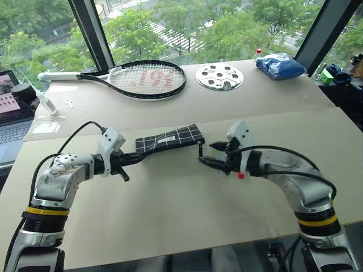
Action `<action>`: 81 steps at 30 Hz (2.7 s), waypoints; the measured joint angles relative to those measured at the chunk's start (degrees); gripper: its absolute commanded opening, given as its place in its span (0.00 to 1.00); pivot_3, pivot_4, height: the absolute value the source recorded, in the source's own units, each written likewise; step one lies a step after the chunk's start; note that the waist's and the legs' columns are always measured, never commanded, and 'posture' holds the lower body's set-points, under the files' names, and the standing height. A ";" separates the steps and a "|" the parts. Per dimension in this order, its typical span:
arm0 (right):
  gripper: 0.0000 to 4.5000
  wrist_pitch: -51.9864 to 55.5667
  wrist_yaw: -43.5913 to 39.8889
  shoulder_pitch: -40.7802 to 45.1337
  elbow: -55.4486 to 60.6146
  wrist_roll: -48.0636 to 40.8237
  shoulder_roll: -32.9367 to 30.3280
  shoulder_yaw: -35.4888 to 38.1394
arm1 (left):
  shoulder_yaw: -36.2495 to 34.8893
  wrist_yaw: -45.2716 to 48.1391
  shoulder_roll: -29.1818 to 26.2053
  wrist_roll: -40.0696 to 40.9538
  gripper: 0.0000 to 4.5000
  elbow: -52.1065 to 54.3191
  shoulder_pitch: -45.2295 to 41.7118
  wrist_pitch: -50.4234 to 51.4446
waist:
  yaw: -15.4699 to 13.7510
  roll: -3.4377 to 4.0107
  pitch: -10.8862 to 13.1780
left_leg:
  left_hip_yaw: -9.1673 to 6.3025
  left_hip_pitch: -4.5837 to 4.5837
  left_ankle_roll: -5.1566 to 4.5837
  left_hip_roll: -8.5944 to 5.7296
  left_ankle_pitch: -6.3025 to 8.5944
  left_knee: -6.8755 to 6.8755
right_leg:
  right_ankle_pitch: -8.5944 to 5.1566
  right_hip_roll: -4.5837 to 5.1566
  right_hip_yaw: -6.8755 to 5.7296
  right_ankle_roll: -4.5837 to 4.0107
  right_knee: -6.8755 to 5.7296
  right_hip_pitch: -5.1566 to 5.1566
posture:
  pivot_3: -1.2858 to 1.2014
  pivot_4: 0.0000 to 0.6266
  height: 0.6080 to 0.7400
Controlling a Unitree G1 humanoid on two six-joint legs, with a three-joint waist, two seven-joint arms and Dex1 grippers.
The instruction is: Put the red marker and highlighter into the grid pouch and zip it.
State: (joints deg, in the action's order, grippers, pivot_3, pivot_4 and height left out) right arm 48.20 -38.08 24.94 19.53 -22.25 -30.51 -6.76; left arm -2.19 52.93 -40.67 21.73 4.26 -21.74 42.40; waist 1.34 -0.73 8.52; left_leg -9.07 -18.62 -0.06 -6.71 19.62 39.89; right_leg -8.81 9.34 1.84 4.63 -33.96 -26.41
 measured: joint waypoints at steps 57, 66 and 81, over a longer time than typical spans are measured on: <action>0.00 -7.83 9.30 19.22 -27.90 21.16 19.15 -10.60 | 4.25 -6.83 5.87 -2.09 0.00 -2.55 -3.97 -0.38 | 1.36 0.00 0.00 | 0.05 -0.02 0.26 0.47 0.13 0.05 | 0.16 -0.51 -0.03 -0.24 -0.02 -0.22 | 0.52 0.24 1.00; 0.00 -7.50 9.60 19.94 -27.06 22.74 22.36 -13.16 | 4.49 -13.40 12.00 -3.38 0.00 -5.01 -7.45 0.29 | 1.45 0.01 -0.01 | 0.07 -0.11 0.28 0.54 0.15 0.14 | 0.18 -0.54 -0.02 -0.28 -0.06 -0.33 | 0.52 0.24 1.00; 0.00 -9.19 5.93 23.15 -29.34 23.36 19.93 -13.33 | 5.27 -12.89 11.48 -3.36 0.00 -3.54 -6.90 1.60 | 2.28 0.01 -0.01 | 0.14 -0.16 0.30 0.59 0.15 0.12 | 0.20 -0.61 -0.02 -0.31 -0.10 -0.45 | 0.52 0.24 1.00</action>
State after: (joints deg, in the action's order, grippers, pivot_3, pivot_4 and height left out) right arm 39.01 -32.15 48.09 -9.81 1.10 -10.58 -20.09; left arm 3.07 40.04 -29.19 18.37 0.72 -28.64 44.00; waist 3.62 -0.72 8.52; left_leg -8.92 -18.78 0.24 -6.12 19.78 40.01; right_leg -8.61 8.73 1.82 4.32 -34.06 -26.86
